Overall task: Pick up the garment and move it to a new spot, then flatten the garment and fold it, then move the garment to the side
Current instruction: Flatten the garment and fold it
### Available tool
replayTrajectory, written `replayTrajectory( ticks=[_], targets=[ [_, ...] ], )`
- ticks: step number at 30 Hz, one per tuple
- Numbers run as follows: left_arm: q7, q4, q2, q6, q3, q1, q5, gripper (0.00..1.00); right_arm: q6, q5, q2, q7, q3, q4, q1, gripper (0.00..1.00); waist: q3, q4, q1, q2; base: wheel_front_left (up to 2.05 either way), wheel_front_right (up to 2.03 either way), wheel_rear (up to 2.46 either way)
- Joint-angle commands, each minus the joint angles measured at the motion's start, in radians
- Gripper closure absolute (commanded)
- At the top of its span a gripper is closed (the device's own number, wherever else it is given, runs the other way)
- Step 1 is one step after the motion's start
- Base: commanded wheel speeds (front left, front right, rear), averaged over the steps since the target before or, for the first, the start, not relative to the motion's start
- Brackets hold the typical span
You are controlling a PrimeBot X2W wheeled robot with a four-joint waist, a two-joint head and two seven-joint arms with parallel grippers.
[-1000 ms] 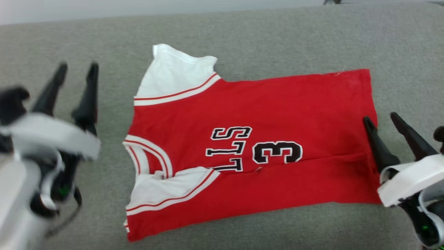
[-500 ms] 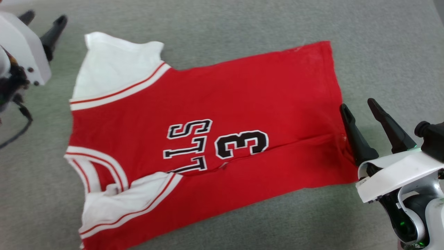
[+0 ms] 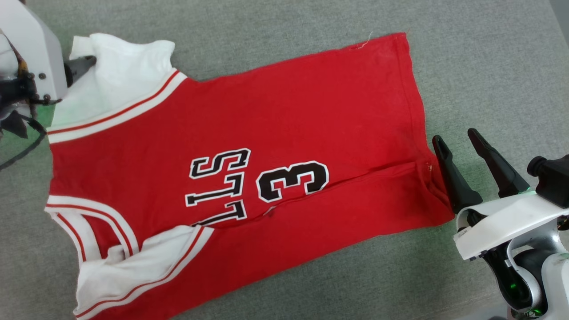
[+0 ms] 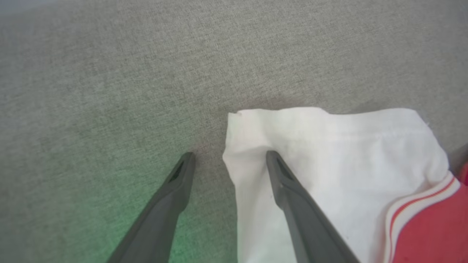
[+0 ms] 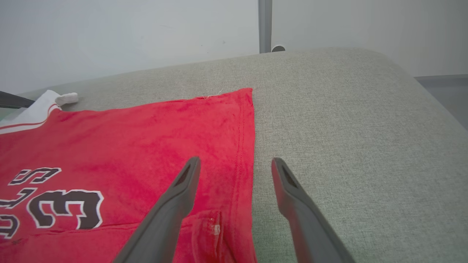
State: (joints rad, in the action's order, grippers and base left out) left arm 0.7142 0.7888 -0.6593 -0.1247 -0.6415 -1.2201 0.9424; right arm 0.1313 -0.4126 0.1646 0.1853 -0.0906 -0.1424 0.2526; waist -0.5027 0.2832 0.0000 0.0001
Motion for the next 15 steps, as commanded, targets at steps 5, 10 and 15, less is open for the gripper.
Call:
replayTrajectory(
  ticks=[5,10,15],
  targets=[
    [0.010,-0.003,0.017,-0.009,-0.055,0.027,0.018,0.40,-0.001,-0.003,0.005,0.006,-0.012,-0.001,0.025,0.00,-0.013,-0.006,0.0000,-0.0001,0.00,0.00,0.00],
    [-0.013,-0.009,0.017,-0.009,-0.089,0.034,0.040,1.00,-0.001,-0.002,0.041,0.049,-0.051,0.005,0.096,0.00,-0.015,-0.013,0.0000,-0.0001,0.00,0.00,0.00],
    [-0.062,-0.017,0.024,-0.007,-0.117,0.019,0.056,1.00,-0.001,-0.036,0.121,0.203,-0.139,0.074,0.247,0.00,-0.014,-0.034,0.0000,-0.0001,0.00,0.00,0.00]
  ],
)
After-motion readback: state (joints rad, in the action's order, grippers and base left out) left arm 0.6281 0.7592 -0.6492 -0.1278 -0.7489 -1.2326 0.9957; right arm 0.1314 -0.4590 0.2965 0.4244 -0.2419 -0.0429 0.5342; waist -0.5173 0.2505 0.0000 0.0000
